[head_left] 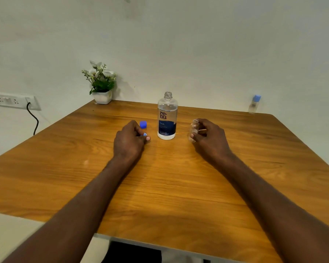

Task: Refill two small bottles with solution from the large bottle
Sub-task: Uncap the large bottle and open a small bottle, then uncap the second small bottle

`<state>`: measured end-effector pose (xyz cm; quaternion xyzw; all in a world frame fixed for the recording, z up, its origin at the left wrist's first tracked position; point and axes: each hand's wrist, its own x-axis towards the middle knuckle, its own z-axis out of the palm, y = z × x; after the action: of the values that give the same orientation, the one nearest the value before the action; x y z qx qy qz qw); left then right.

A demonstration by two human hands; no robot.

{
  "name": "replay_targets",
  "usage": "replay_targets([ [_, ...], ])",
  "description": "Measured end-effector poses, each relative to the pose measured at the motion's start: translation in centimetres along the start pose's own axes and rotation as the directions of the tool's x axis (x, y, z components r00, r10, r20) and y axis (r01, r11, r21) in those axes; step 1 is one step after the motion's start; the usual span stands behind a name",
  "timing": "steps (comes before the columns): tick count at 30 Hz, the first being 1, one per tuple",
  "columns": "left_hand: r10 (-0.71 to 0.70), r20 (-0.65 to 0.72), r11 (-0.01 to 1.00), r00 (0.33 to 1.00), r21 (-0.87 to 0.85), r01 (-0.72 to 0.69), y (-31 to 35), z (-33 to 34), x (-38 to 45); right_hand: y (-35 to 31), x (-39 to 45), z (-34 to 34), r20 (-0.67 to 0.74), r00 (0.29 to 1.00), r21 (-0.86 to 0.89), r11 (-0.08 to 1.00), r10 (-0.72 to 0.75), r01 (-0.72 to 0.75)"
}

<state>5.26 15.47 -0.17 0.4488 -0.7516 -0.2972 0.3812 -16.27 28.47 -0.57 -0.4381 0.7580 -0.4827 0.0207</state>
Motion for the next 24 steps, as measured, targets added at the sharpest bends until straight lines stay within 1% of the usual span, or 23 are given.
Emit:
replay_targets([
  [6,0.025,0.044,0.999,0.999,0.042,-0.027,0.0,0.0,0.1,0.4,0.2,-0.2,0.035,0.999,-0.004,1.000,-0.011,0.011],
  [10,0.040,0.065,0.999,0.997,0.031,-0.042,0.3,-0.1,0.0,0.5,0.3,-0.4,0.054,0.998,0.009,1.000,-0.018,0.017],
  [15,0.030,0.043,0.999,0.999,0.021,-0.031,0.2,-0.1,0.1,0.1,0.5,-0.6,0.107,0.994,0.069,0.998,-0.001,-0.007],
  [18,0.041,0.043,0.999,0.998,0.018,-0.042,0.2,-0.2,0.2,-0.2,0.6,-1.0,0.087,0.996,0.084,0.996,-0.020,0.013],
  [19,0.077,0.009,0.997,0.997,0.013,-0.077,0.3,-0.4,0.1,-0.2,0.6,-1.2,0.063,0.997,0.092,0.995,-0.032,0.026],
  [20,0.132,-0.059,0.991,0.989,0.002,-0.132,0.4,-0.6,-0.1,-0.2,0.6,-1.5,0.021,0.999,0.090,0.995,-0.044,0.042],
  [21,0.202,-0.161,0.978,0.966,-0.010,-0.207,0.7,-0.9,-0.3,-0.1,0.6,-1.8,-0.041,0.997,0.064,0.996,-0.060,0.063],
  [22,0.284,-0.277,0.955,0.918,-0.004,-0.296,1.0,-1.2,-0.6,0.1,0.6,-2.3,-0.115,0.990,0.012,0.996,-0.084,0.086],
  [23,0.365,-0.376,0.922,0.851,0.023,-0.386,1.4,-1.5,-1.0,0.3,0.6,-2.8,-0.189,0.975,-0.046,0.993,-0.114,0.107],
  [24,0.439,-0.442,0.883,0.782,0.053,-0.466,2.1,-1.6,-1.4,0.6,0.7,-3.5,-0.260,0.956,-0.085,0.989,-0.139,0.121],
])
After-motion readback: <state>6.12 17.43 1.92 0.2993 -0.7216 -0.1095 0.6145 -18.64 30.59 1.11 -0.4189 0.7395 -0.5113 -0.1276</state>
